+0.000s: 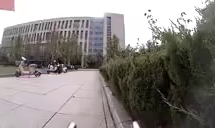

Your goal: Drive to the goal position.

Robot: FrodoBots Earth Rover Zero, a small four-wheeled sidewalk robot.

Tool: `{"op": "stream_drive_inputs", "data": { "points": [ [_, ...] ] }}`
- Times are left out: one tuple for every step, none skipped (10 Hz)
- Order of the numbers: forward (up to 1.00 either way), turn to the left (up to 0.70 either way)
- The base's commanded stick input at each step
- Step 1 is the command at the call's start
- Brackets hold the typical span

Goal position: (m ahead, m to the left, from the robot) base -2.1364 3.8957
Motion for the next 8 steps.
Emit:
{"op": "stream_drive_inputs", "data": {
  "points": [
    [0.0, 0.45],
    [0.0, 0.45],
    [0.0, 0.45],
    [0.0, 0.45],
    [0.0, 0.45],
    [0.0, 0.45],
    [0.0, 0.45],
    [0.0, 0.45]
  ]
}}
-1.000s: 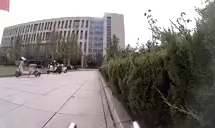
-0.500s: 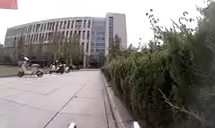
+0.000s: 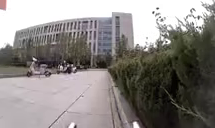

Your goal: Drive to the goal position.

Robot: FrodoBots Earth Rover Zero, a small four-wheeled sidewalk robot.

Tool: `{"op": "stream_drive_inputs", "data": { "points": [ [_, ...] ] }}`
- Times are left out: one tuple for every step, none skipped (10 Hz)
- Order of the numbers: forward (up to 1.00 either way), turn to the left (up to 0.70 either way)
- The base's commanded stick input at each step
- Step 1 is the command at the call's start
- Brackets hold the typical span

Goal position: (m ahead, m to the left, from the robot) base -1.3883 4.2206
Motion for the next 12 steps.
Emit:
{"op": "stream_drive_inputs", "data": {
  "points": [
    [0.0, 0.45],
    [0.0, 0.45],
    [0.0, 0.45],
    [0.0, 0.45],
    [0.0, 0.45],
    [0.0, 0.45],
    [0.0, 0.45],
    [0.0, 0.45],
    [0.0, 0.45],
    [0.0, 0.45],
    [0.0, 0.45],
    [0.0, 0.45]
  ]
}}
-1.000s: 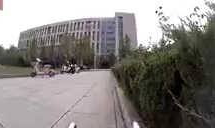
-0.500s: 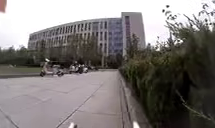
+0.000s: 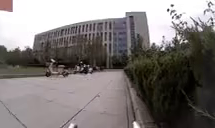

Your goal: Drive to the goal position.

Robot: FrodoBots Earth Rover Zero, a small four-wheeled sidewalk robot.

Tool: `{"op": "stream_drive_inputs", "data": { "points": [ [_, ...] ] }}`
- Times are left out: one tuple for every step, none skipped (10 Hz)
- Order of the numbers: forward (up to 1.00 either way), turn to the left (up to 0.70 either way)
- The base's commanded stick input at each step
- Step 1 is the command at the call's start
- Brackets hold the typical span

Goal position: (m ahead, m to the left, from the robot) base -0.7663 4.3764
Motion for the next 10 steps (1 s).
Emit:
{"op": "stream_drive_inputs", "data": {
  "points": [
    [0.0, 0.45],
    [0.0, 0.45],
    [0.0, 0.45],
    [0.0, 0.45],
    [0.0, 0.45],
    [0.0, 0.45],
    [0.0, 0.45],
    [0.0, 0.45],
    [0.0, 0.45],
    [0.0, 0.45]
  ]
}}
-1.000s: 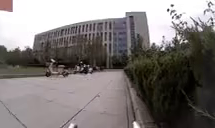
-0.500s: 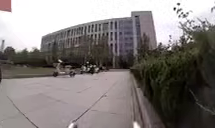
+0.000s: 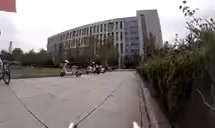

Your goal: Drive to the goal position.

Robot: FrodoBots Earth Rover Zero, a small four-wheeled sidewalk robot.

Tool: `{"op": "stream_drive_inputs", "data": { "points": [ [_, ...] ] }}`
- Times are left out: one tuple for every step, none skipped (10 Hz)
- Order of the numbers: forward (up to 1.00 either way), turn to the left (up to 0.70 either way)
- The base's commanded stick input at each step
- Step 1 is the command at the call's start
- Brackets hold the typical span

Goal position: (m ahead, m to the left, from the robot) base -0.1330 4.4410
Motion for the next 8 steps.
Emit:
{"op": "stream_drive_inputs", "data": {
  "points": [
    [0.0, 0.45],
    [0.0, 0.45],
    [0.0, 0.45],
    [0.0, 0.45],
    [0.0, 0.45],
    [0.0, 0.45],
    [0.0, 0.45],
    [0.0, 0.45]
  ]
}}
